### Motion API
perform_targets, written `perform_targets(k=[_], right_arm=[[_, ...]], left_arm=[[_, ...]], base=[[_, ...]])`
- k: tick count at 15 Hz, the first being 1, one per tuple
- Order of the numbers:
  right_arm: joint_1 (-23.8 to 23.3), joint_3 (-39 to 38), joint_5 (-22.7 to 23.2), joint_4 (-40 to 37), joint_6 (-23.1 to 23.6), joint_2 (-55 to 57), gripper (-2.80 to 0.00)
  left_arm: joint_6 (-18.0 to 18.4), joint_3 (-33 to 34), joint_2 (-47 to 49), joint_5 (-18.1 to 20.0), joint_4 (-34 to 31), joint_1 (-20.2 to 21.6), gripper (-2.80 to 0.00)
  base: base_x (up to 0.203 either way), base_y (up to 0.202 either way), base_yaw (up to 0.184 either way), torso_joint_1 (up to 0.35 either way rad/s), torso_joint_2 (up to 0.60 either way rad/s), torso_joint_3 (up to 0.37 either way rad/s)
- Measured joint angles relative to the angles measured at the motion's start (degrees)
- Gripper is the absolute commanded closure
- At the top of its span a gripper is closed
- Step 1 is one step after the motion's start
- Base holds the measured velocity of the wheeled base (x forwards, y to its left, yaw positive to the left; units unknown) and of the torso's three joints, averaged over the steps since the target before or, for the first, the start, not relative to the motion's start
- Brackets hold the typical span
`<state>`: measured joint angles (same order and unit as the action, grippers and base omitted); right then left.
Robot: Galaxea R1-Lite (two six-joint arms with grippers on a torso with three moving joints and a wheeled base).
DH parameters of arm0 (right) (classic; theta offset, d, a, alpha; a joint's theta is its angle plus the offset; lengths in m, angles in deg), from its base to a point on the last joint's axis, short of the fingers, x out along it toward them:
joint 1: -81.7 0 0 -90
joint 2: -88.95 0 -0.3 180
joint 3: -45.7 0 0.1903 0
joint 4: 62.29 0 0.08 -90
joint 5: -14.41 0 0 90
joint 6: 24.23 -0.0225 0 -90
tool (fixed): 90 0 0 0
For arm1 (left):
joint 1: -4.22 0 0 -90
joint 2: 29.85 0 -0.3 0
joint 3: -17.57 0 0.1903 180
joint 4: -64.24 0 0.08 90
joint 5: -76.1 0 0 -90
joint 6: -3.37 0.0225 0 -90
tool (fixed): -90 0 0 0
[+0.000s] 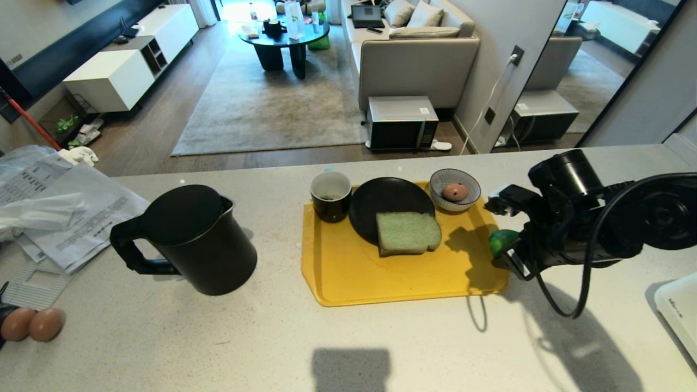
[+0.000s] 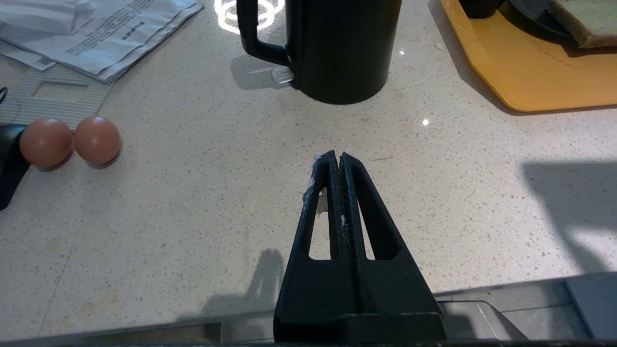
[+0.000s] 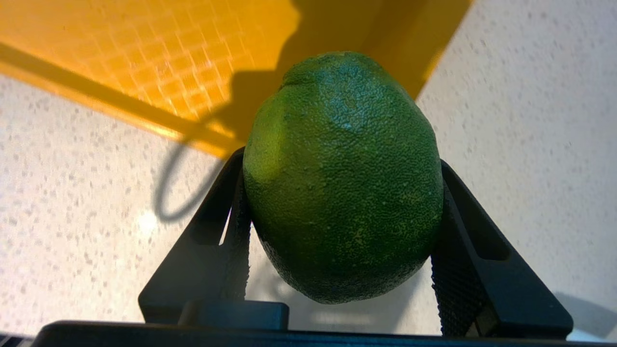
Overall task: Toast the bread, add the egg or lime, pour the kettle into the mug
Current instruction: Put the fruit on a plate
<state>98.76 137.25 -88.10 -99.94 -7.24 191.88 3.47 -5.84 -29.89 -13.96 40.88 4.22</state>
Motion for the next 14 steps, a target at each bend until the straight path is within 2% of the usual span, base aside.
perform_targets(k=[8,14], right_arm=[[1.0,9.1,-0.2,1.1,-0.2,11.4,0.00],[1.3,12.4,-1.6,0.8,-0.3,15.2,0.00]], left_arm=[[0.0,0.0,0.0,0.0,0.0,0.0,0.00],[0.0,0.0,0.0,0.0,0.0,0.0,0.00]], base=[[0.000,0.000,0.000,0.000,0.00,0.000],[0.000,0.000,0.000,0.000,0.00,0.000]])
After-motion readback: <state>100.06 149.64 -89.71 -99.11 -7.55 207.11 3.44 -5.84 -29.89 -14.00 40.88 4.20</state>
